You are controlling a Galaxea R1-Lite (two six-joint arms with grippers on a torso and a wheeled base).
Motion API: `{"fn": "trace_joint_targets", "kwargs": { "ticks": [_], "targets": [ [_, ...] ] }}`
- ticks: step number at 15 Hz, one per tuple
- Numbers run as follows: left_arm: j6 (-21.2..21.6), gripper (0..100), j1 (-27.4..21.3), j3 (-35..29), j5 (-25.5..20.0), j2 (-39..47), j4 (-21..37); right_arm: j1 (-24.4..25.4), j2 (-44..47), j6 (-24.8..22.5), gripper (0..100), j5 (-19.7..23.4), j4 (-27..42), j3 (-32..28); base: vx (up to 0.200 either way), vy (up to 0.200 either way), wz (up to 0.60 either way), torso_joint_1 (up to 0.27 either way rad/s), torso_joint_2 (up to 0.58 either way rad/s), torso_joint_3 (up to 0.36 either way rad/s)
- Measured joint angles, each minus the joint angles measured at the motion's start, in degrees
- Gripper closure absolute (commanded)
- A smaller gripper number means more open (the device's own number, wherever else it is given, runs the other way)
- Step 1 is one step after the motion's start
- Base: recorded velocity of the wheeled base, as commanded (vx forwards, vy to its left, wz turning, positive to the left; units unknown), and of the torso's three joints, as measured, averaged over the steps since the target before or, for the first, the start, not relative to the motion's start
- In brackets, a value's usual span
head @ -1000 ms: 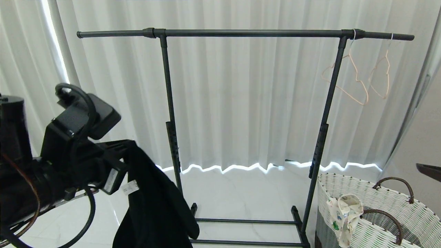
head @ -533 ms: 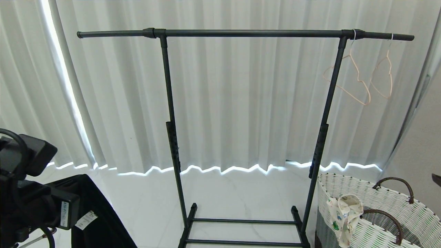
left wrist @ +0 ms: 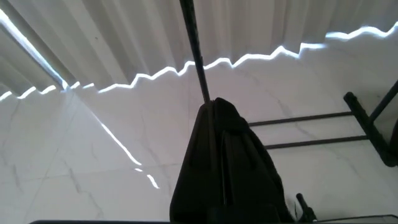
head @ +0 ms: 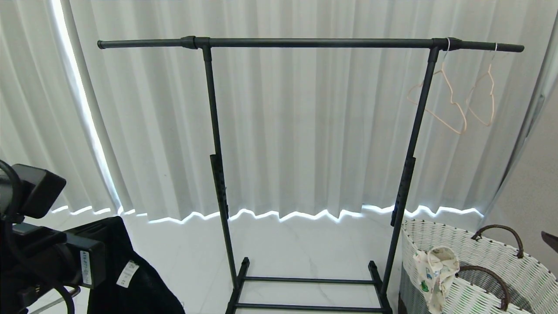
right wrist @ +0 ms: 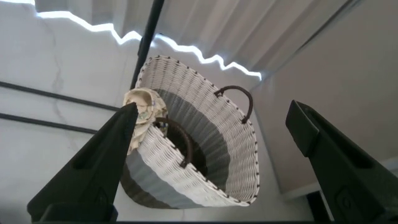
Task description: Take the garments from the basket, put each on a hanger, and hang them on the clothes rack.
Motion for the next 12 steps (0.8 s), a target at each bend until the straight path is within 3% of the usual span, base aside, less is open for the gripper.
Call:
{"fn": "trace_joint_targets", "kwargs": {
  "ticks": [4, 9, 12],
  "targets": [
    [-0.33, 100, -0.32, -0.22, 2.60, 0.63, 0.02, 0.02, 0.24, 1.37, 0, 0.24, 0.05, 0.09, 0.000, 0.000, 0.00, 0.135, -0.41, -0.262],
    [-3.25, 100, -0.28, 0.15, 3.91, 1.29, 0.09, 0.13, 1.18, 10.26, 0, 0.23, 0.29, 0.06, 0.000, 0.000, 0.00, 0.184, -0.46, -0.285],
    [-2.55, 100, -0.23, 0.50, 3.91, 1.38, 0.06, 0.13, 2.23, 11.82, 0, 0.13, 0.33, 0.06, 0.000, 0.000, 0.00, 0.196, -0.47, -0.284]
  ]
}}
